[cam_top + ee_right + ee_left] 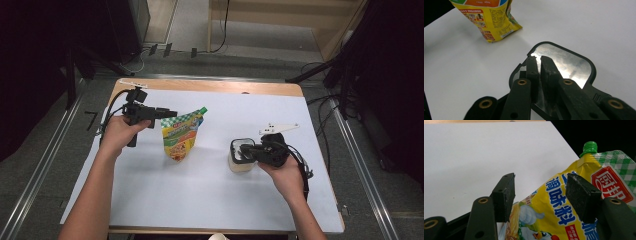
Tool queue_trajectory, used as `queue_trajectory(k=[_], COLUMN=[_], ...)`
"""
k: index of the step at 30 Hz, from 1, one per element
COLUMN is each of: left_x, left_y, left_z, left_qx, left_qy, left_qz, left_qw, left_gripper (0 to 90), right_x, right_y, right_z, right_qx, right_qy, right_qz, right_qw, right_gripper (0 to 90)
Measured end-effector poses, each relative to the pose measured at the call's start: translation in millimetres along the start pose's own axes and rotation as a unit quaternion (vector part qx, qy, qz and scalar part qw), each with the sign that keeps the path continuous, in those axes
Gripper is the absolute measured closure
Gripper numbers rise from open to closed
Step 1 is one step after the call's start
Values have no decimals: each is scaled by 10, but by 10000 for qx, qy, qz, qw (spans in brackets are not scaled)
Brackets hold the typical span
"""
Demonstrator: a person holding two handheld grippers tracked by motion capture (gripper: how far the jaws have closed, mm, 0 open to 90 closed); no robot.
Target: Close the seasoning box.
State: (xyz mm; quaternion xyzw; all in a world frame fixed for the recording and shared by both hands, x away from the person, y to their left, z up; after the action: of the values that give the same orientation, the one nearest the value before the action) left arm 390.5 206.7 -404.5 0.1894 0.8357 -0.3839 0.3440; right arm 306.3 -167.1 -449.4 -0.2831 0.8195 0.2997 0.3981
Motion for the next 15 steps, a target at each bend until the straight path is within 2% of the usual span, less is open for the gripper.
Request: queue_trajectory(k=[5,8,15], left_x=[-9,-5,4], left_y=[2,3,21], left_z=[-13,-9,1], left_qx=[64,26,-12], left_qy=[-42,-37,17], left_qz=[-36,-26,-13], left_qw=[10000,10000,10000], left_gripper=[415,415,416], right_x=[-4,-5,-12], right_y=[-60,-95,-259], right_z=[-28,-52,-209], right_qx=[72,111,274], right_qy=[-72,-127,-370], right_qz=[87,130,281], right_qw=[9999,9998,9985], right_gripper=[793,761,657])
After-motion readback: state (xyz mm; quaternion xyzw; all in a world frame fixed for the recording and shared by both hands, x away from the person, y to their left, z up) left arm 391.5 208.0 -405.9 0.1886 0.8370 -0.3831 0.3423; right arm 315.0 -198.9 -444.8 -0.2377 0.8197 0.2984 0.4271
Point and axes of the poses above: each handheld gripper's, and its own axes: z roughly forward along the jaws, x roughly out of its underside, y roughly to its left, the point moved 2 cm from there along z, roughly forward along the jaws, and after that the axes turned 8 degrees about -y, right-handed, at the moved point
